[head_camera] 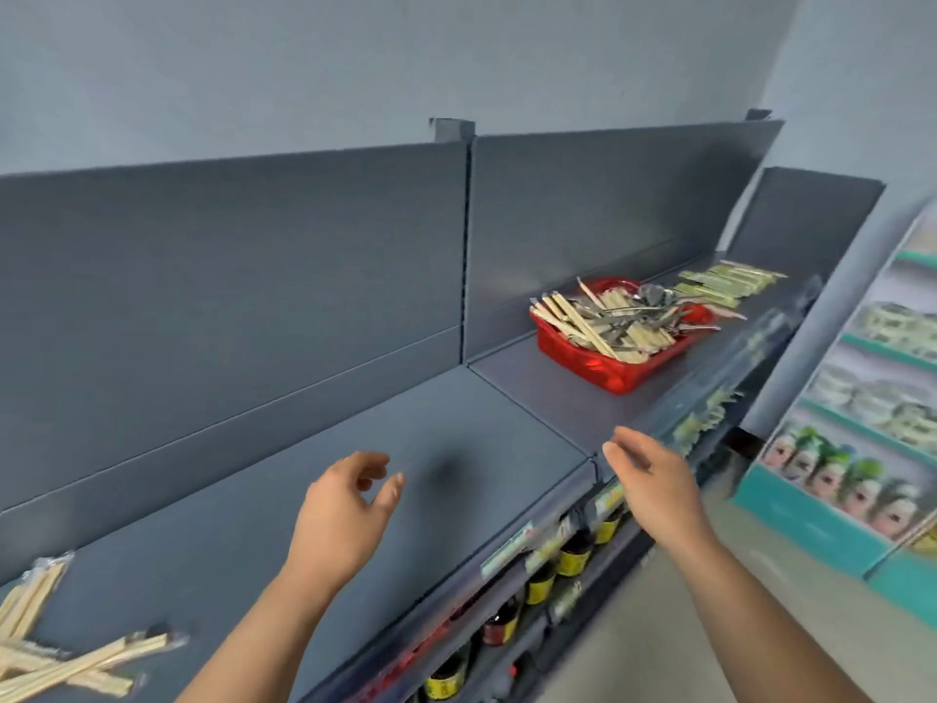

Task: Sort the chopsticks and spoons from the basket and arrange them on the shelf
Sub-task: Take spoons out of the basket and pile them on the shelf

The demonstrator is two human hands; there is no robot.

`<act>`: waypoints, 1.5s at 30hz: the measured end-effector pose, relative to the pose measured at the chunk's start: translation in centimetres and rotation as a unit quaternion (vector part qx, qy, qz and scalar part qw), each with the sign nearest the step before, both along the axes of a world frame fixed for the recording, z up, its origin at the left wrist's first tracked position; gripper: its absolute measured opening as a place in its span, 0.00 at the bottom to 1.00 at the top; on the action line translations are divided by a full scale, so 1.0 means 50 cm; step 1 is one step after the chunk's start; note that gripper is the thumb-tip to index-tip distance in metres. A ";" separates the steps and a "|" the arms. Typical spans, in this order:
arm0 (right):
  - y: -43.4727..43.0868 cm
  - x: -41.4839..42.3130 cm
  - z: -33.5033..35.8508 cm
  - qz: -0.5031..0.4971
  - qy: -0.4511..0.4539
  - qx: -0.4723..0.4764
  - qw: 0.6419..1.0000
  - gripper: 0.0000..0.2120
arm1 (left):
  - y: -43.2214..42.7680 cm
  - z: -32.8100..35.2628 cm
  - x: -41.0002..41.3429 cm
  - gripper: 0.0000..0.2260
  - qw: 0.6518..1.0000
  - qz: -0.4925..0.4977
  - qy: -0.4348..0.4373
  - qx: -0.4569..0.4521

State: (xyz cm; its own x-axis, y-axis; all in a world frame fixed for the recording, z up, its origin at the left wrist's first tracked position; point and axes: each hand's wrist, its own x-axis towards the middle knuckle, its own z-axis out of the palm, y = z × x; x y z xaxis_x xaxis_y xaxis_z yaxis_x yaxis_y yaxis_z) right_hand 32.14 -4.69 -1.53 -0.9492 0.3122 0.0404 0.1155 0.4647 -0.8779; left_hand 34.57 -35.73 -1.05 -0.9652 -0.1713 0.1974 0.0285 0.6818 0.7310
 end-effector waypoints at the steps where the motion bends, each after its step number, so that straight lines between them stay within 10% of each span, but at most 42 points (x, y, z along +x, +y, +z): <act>1: 0.047 -0.008 0.002 -0.012 0.002 0.000 1.000 0.19 | 0.045 0.002 -0.022 0.11 1.000 -0.011 -0.001 0.010; 16: 0.550 -0.269 0.037 -0.034 0.030 0.010 0.999 0.17 | 0.576 0.045 -0.376 0.09 0.995 -0.082 -0.011 0.046; 40: 0.671 -0.943 0.025 0.153 -0.047 0.152 0.975 0.20 | 0.822 0.000 -0.934 0.13 0.973 -0.163 -0.140 -0.087; 45: 0.652 -1.041 0.019 0.234 -0.088 0.208 0.945 0.07 | 0.823 -0.011 -0.938 0.05 0.981 -0.121 -0.129 -0.074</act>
